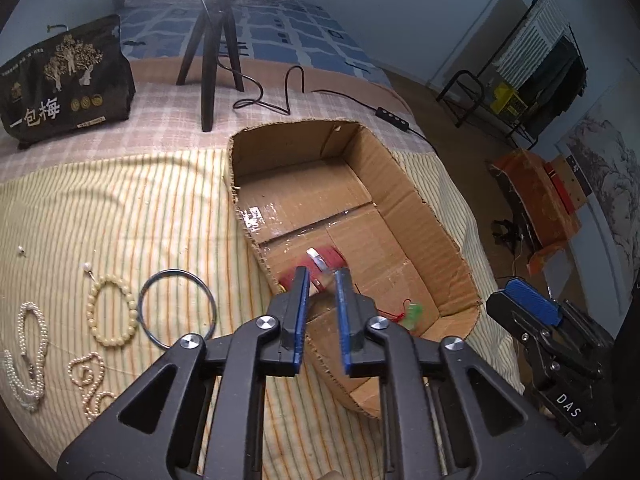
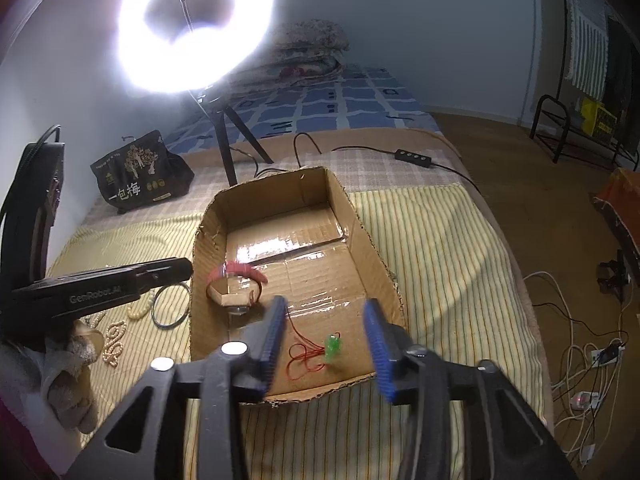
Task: Organize jewelry
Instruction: 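Carry the watch with the left tool into the cardboard box while the right tool carries the pendant there, then open both tools and move the left tool to the white pearl necklace, then grasp the white pearl necklace with the left tool while the right tool grasps the black bangle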
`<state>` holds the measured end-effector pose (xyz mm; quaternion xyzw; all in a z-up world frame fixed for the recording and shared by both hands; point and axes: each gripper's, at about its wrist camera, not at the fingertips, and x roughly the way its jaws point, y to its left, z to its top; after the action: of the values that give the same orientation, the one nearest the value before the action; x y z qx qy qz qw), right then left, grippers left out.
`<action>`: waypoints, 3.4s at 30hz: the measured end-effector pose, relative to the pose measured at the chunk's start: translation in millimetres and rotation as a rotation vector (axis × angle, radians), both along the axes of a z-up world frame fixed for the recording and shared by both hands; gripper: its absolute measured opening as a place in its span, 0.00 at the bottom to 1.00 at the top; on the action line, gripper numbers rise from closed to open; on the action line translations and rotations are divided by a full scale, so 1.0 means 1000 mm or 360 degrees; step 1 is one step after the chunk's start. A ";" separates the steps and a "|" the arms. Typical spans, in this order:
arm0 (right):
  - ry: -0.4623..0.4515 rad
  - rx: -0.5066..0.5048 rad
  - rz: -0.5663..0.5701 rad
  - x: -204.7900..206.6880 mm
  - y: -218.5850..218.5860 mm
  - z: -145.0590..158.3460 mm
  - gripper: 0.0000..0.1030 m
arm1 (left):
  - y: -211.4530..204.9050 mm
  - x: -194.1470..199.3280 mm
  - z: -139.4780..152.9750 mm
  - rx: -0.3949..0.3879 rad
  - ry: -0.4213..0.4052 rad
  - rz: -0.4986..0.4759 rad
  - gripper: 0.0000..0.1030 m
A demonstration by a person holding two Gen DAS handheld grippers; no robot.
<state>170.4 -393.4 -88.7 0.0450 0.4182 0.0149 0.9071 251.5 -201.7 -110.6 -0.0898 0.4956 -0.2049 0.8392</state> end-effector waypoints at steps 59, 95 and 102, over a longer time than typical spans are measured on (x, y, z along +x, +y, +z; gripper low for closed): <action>0.0161 0.0028 0.0526 0.018 0.194 -0.042 0.65 | 0.272 -0.056 0.013 0.0429 -0.0071 0.0433 0.52; 0.0391 -0.0105 0.0585 0.052 0.222 -0.102 0.49 | 0.288 -0.048 -0.101 0.0563 0.0214 0.0478 0.39; 0.0390 -0.0145 0.0594 0.065 0.234 -0.111 0.49 | 0.286 -0.043 -0.100 0.0533 0.0199 0.0474 0.14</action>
<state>235.2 -159.2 -199.6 -0.0726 0.5266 0.1581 0.8321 208.6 84.5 -210.4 -0.0341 0.5551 0.0123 0.8310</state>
